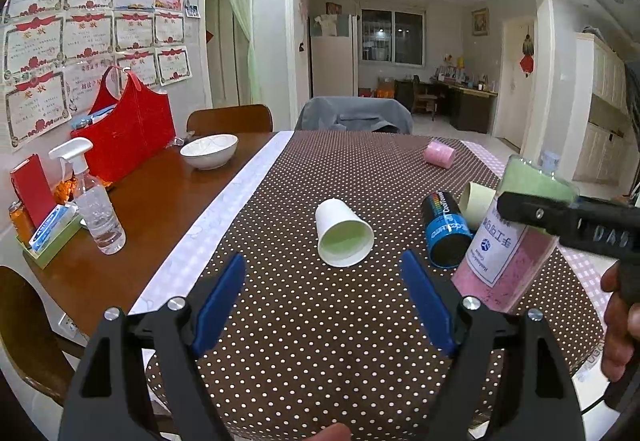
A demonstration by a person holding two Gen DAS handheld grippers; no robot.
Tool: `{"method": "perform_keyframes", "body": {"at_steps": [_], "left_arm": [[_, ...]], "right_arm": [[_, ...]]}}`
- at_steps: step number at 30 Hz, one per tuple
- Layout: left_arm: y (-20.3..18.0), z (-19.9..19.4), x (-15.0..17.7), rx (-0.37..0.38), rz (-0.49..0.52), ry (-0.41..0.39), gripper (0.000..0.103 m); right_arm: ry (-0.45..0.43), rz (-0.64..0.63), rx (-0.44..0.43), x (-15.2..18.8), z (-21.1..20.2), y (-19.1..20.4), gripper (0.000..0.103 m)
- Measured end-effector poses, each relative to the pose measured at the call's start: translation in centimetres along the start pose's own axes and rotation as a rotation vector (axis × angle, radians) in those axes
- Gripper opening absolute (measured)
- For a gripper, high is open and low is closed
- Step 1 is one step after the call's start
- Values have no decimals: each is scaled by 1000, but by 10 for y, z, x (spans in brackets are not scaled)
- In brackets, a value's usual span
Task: Flip cup upside down
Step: 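Rotate the held pink cylinder upright with the right tool, green lid up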
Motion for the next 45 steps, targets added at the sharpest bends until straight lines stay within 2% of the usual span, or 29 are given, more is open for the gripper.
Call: {"method": "perform_keyframes", "body": {"at_steps": [17, 34, 40, 42, 43, 45], "left_arm": [[-11, -1, 4, 7, 0, 10, 79], [-10, -3, 5, 5, -1, 12, 79], [-9, -4, 6, 6, -2, 12, 79], [-8, -4, 7, 6, -3, 11, 79], [-8, -4, 7, 6, -3, 10, 79], [-7, -5, 8, 5, -3, 8, 79]], "right_arm": [[-24, -71, 80, 20, 3, -4, 69], [31, -121, 101, 40, 20, 2, 70], [67, -116, 84, 47, 27, 2, 71], [67, -107, 79, 47, 27, 1, 79], [64, -103, 79, 46, 26, 1, 87], [56, -97, 81, 44, 25, 0, 92]]}}
Point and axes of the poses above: each gripper's, at about its wrist camera, not at the fingertips, and z roughly the way its jaws point, y to its left, x to its underside, the point moved 3 cm from there along z, roughly the way its jaws point, and after that the axes turned 14 degrees about -y, right-handed, at the moved point
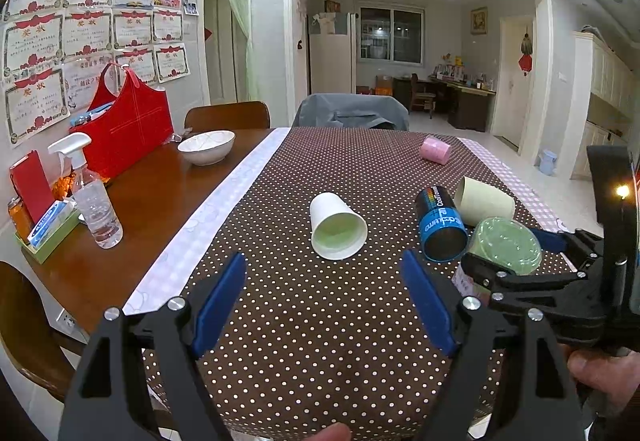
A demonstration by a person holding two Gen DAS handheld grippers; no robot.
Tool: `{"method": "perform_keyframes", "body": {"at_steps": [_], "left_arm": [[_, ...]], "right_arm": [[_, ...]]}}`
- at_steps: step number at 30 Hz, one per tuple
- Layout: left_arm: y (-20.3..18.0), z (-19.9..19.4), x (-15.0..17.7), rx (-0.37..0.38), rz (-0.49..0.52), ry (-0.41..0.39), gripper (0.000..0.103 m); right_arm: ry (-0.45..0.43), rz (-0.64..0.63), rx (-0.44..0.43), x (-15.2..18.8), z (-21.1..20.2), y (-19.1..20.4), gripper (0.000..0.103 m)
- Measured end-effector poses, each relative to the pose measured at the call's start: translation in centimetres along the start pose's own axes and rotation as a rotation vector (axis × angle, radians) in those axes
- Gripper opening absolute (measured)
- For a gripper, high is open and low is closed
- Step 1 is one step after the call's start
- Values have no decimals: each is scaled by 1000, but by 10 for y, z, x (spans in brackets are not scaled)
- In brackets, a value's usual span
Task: Flip cup upside down
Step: 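Rotate the held pink cylinder upright with the right tool, green lid up, then lower the cylinder onto the tablecloth and open the right tool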
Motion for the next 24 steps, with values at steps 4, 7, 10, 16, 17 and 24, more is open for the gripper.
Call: {"method": "perform_keyframes", "body": {"at_steps": [4, 7, 10, 16, 17, 24], "left_arm": [[0, -2, -2, 1, 1, -5, 79], [-1, -5, -5, 2, 4, -12, 79], [-3, -10, -8, 2, 8, -24, 79], [-8, -19, -16, 8, 16, -46, 79], [-9, -21, -18, 9, 18, -51, 79], [-18, -36, -29, 18, 27, -89, 79]], "right_arm": [[-1, 21, -2, -2, -3, -2, 97], [-13, 36, 4, -3, -7, -4, 97], [-32, 62, 1, -5, -12, -8, 97], [-80, 93, -7, -16, -31, -11, 97], [-90, 96, -8, -19, -35, -11, 97], [-140, 114, -3, -31, -58, -16, 97]]}}
Point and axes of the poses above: each gripper's, at about its wrist camera, not at the fingertips, and z roughly the way its jaws point, y to its left, x to its underside, the point moved 3 cm from there along z, roughly the way its jaws point, and after that the axes turned 14 degrees about -y, right-handed, at the moved point
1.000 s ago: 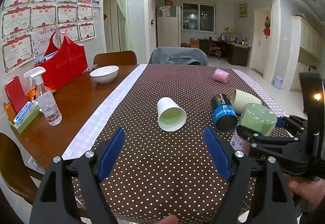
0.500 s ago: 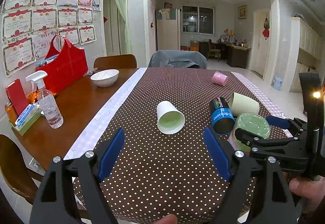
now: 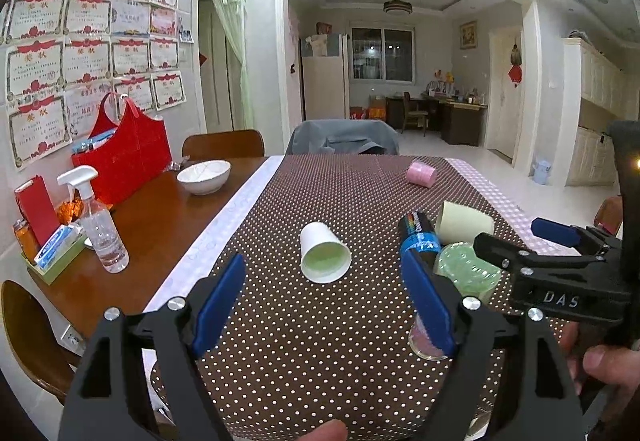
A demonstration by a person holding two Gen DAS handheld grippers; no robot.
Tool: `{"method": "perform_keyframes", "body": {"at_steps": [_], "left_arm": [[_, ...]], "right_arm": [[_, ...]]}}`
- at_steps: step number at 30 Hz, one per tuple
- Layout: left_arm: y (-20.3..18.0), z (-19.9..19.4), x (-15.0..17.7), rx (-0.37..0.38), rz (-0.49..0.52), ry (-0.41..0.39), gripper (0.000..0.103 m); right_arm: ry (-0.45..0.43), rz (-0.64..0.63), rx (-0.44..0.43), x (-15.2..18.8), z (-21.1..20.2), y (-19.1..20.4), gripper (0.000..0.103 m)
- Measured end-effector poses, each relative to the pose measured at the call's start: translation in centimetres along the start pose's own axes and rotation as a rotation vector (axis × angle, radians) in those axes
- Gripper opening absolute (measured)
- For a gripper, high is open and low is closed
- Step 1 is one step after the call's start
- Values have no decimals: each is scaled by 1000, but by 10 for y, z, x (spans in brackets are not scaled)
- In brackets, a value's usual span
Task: Flip cup upside down
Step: 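Lower the cylinder onto the tablecloth and open the right tool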
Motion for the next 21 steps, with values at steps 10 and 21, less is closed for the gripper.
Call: {"method": "perform_keyframes", "body": {"at_steps": [10, 21], "left_arm": [[-11, -29, -23, 7, 27, -77, 80], [-27, -64, -31, 28, 49, -128, 80]], "right_arm": [[-64, 60, -13, -20, -37, -5, 97], [-151, 75, 43, -24, -92, -7, 97]]}}
Point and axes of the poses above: each gripper's, at about its wrist camera, not at the fingertips, and z roughly the way its jaws point, y to its left, x to its underside, the point moved 3 cm from there along z, roughly the way its jaws point, and after that the axes turned 14 degrees about -y, right-handed, at the moved point
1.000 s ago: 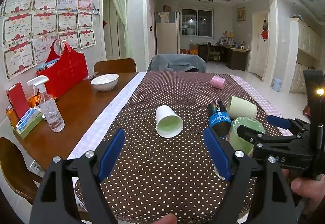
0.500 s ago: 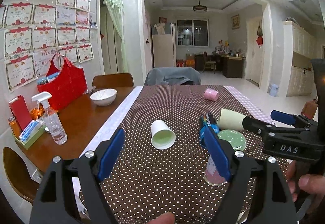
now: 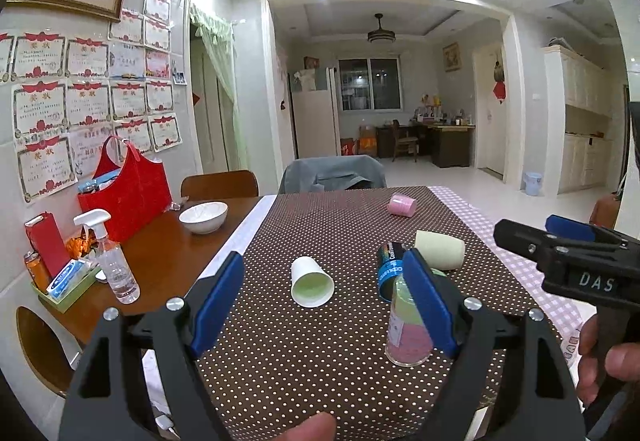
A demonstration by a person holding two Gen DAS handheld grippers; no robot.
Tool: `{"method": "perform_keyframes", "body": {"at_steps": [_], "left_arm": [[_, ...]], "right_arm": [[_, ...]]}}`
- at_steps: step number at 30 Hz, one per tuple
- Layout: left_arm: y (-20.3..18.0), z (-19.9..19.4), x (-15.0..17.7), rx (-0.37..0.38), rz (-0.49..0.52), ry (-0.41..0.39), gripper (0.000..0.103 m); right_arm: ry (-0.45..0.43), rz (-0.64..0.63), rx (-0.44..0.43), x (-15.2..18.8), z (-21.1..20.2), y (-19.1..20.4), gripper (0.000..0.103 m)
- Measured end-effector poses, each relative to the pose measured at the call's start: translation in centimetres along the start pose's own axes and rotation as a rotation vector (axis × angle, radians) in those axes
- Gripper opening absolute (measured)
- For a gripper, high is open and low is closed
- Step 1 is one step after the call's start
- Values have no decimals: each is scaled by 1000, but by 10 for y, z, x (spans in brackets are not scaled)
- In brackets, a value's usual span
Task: Flip cup upside down
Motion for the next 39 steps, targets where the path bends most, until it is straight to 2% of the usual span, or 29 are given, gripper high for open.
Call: {"method": "perform_keyframes", "body": {"at_steps": [7, 22, 39], "left_arm": [[-9, -22, -7, 17, 0, -29, 81], [-8, -54, -17, 19, -22, -63, 81], [-8, -59, -12, 32, -41, -45, 81]], "right_arm": [[-42, -36, 69, 4, -25, 2, 97], [-80, -75, 136, 8, -61, 16, 97], [-95, -102, 157, 8, -70, 24, 97]]}}
Point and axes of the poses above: each gripper's, at about its wrist camera, not at the fingertips, and z roughly the way its jaws point, y to its left, x to its underside, the point moved 3 cm from there along z, roughly the way its jaws point, and after that the axes turned 14 degrees about -y, right-handed, at the moved point
